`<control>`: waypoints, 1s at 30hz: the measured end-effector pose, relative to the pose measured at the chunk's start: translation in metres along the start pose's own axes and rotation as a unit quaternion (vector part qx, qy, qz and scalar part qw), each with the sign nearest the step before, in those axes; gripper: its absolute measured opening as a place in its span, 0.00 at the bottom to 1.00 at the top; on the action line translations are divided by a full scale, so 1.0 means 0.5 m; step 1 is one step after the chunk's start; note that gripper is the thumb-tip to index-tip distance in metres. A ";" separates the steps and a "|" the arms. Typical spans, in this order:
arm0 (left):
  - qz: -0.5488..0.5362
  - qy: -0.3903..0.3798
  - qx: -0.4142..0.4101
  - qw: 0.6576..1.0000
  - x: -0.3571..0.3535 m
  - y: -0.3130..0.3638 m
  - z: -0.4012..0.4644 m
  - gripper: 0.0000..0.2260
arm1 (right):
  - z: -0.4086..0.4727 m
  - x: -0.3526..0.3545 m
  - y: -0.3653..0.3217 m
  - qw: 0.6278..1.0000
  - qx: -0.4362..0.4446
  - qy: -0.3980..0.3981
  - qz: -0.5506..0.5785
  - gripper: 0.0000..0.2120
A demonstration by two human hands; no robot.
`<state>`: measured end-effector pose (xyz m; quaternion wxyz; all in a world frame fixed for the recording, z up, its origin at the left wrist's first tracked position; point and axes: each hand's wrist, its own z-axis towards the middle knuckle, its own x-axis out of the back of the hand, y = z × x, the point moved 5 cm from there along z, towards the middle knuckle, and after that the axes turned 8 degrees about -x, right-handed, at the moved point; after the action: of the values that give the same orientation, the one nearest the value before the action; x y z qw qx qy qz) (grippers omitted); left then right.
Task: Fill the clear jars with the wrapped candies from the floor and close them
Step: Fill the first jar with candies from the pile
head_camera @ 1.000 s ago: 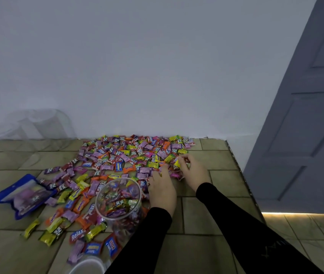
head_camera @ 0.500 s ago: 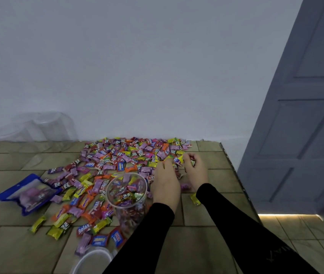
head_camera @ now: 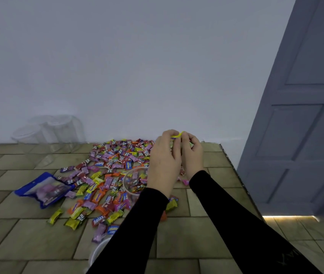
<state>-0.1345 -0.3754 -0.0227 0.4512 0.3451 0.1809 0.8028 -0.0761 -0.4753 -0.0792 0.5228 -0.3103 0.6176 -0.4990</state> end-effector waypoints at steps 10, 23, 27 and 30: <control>-0.104 0.061 0.062 0.991 0.139 -0.086 -0.035 0.04 | -0.100 -0.104 -0.021 0.999 -0.014 -0.017 0.038 0.11; -0.207 0.047 0.115 0.970 0.149 -0.164 -0.078 0.05 | -0.134 -0.134 0.013 0.996 0.013 0.087 -0.013 0.08; -0.216 0.061 0.117 0.968 0.150 -0.167 -0.077 0.05 | -0.132 -0.130 0.021 0.993 0.017 0.115 -0.022 0.09; -0.226 0.065 0.119 0.964 0.148 -0.171 -0.077 0.04 | -0.128 -0.123 0.029 0.992 -0.005 0.127 -0.002 0.10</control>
<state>-0.1373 -0.2666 -0.0720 0.5640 0.2932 0.3779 0.6732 -0.1189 -0.3963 -0.0751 0.4375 -0.2479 0.6812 -0.5320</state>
